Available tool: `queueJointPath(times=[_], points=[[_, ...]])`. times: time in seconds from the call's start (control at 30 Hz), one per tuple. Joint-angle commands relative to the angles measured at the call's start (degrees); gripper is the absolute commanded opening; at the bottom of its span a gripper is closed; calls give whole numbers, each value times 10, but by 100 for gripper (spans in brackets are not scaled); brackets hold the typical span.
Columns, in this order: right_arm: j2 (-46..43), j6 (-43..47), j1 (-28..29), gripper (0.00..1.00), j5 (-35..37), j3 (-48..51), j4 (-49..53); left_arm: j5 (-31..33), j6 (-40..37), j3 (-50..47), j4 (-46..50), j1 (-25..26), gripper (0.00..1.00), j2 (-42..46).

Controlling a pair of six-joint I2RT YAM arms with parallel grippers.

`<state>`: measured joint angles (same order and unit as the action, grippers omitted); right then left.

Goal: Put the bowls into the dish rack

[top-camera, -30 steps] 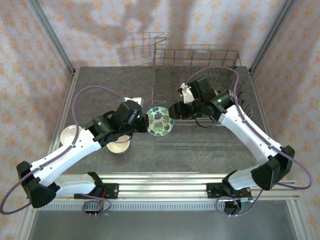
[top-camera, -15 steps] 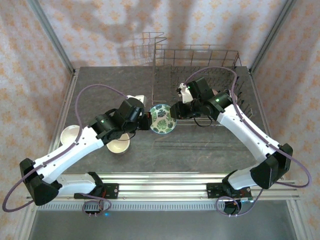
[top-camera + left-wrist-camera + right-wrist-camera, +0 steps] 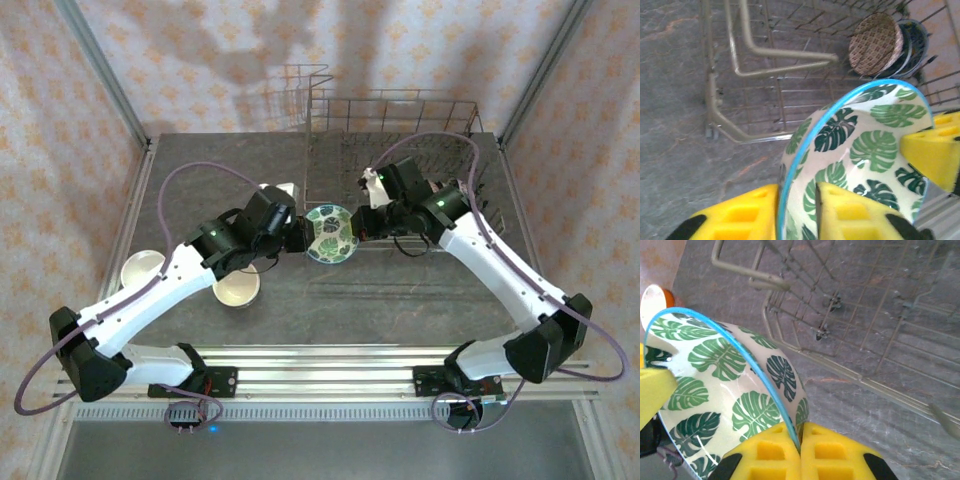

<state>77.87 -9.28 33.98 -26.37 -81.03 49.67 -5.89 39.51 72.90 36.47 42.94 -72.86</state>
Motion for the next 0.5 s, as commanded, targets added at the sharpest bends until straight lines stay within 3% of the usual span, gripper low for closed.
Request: queueJointPath(times=[0.0,0.1,0.17,0.33,0.47], points=[[-33,-28,0,0,57,-9,-19,-42,3,44,-11,-16,32,-2],[-26,-24,-5,0,83,-36,-4,-103,-14,65,-16,-64,55,1],[-15,-31,-12,0,116,-59,14,-128,-32,81,-15,-103,62,5],[22,-80,-42,0,214,-131,46,-182,-78,123,14,-203,67,-9],[96,-102,-52,0,379,-270,148,-221,-95,83,-16,-259,67,-10]])
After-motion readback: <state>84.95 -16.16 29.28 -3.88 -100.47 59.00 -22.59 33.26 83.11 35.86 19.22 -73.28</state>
